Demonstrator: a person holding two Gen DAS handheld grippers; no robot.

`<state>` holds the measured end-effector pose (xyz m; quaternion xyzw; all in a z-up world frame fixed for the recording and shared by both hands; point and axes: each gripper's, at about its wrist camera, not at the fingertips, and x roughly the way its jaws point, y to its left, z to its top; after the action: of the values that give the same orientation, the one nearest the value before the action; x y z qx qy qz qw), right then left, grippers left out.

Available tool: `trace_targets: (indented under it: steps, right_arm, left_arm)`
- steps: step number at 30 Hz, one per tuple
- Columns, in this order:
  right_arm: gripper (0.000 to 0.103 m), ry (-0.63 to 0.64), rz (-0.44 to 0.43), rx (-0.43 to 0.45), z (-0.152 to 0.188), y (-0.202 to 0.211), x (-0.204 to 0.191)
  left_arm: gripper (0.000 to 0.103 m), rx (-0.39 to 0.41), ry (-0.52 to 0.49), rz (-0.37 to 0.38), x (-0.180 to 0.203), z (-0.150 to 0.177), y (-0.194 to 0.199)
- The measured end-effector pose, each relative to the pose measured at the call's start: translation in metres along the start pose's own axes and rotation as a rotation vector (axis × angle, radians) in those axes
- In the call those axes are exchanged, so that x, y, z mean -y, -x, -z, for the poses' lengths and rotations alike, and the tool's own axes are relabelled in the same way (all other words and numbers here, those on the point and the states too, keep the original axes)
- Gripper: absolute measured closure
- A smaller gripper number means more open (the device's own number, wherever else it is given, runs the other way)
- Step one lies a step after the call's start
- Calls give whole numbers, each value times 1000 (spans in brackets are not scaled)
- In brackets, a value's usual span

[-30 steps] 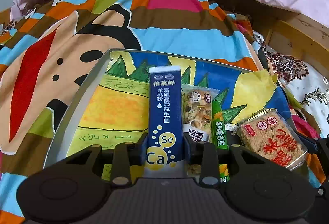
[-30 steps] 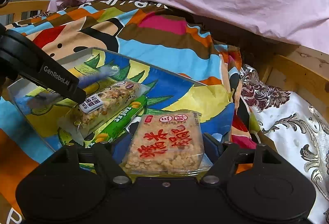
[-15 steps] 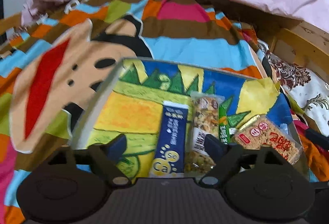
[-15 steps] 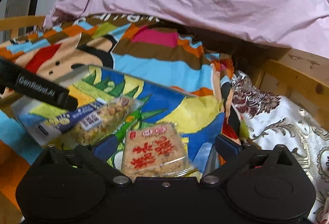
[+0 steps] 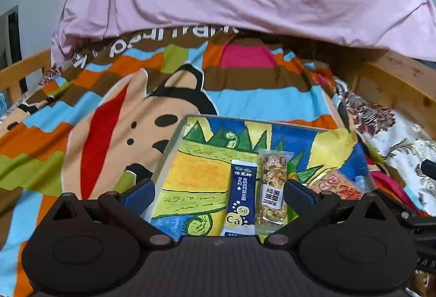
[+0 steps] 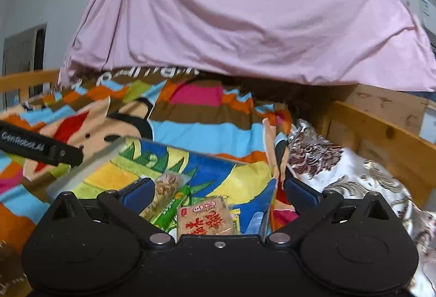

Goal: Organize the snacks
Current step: 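Open both tools to release the blue stick and rice cracker pack into the tray, then raise both tools up and away from the tray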

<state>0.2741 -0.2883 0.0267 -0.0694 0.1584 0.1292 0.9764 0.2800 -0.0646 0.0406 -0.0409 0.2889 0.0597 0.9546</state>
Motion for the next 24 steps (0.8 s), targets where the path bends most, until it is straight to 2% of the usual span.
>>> trace_targets:
  steps: [4,9,17,20,24]
  right_arm:
    - [1,-29,7,46,-3,33,2]
    - [1,-20,58,110,2,77,-5]
    - [1,10,46,165,17,139,-36]
    - [1,-6,45,186,28,165,-46]
    - [1,-18,62,185,40,189,-56]
  left_arm:
    - [1,45,11,10,-7,4,28]
    - [1,89,60,41,-20,15,63]
    - [0,130,79,84,-39,49,109]
    - [0,141,97,72,-46,64,125]
    - [0,182,173,45,-55,88,146]
